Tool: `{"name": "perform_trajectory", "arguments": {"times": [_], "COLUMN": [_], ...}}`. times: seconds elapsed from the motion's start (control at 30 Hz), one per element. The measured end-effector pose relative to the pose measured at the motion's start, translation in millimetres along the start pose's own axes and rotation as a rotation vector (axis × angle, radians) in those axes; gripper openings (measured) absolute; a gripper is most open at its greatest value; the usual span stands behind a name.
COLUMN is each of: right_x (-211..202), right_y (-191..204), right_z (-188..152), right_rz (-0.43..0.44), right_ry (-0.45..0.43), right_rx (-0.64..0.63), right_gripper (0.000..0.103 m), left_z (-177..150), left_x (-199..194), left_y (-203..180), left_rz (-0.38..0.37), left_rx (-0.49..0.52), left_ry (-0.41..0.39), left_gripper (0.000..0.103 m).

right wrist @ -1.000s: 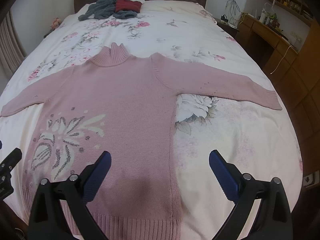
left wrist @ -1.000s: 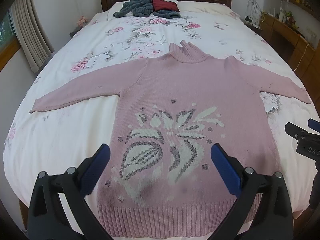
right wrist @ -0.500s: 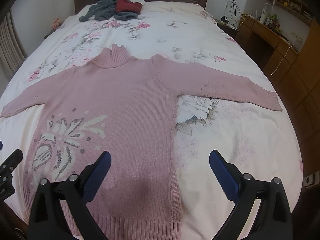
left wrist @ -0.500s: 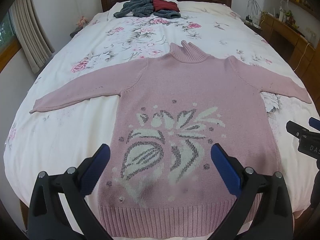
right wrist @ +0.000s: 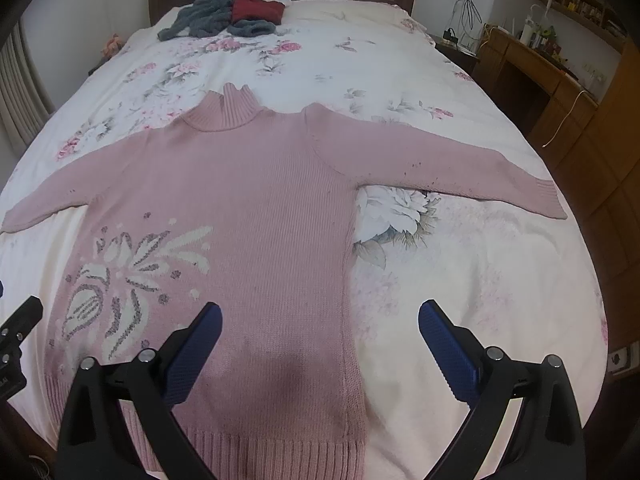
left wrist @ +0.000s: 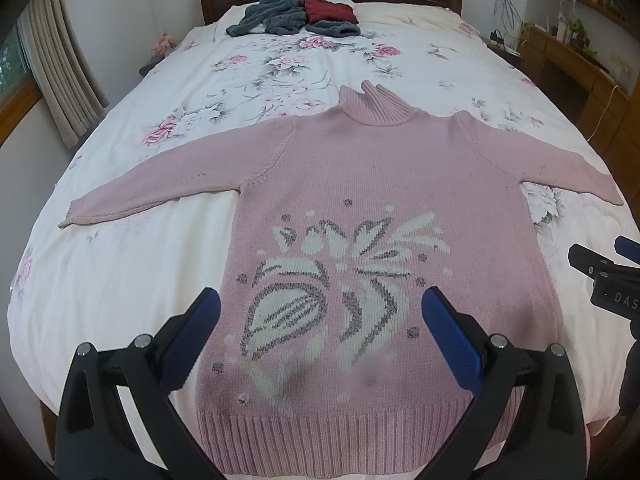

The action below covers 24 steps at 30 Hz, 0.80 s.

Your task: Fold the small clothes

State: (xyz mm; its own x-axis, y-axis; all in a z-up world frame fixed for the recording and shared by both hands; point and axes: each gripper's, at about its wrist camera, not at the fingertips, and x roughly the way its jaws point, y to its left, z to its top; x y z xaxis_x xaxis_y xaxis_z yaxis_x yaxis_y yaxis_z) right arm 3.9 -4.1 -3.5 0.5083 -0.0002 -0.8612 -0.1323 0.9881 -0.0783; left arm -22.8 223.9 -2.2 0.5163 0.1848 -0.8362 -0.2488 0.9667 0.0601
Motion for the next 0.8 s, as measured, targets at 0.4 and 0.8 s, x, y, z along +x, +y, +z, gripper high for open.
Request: {"name": "perform_trajectory", "arguments": {"times": [0.4,0.8], "right_x": [-1.0,-1.1], "right_y": [1.5,1.3], "right_z": [0.5,0.9], "right_rz": [0.002,0.001], "right_ry": [-0.004,-0.002], "right_rx": [0.002,0.004], "right_gripper": [0.099,0.099], "left_z": [-0.4,-0.6], "left_x": [-0.4,0.3], "left_y": [0.9,2.8], "left_rz": [0.002,0.007], "left_rx": [-0.002,0.004], "left_ry": [-0.003,-0.002], "left_gripper": [0.100,0.100]}}
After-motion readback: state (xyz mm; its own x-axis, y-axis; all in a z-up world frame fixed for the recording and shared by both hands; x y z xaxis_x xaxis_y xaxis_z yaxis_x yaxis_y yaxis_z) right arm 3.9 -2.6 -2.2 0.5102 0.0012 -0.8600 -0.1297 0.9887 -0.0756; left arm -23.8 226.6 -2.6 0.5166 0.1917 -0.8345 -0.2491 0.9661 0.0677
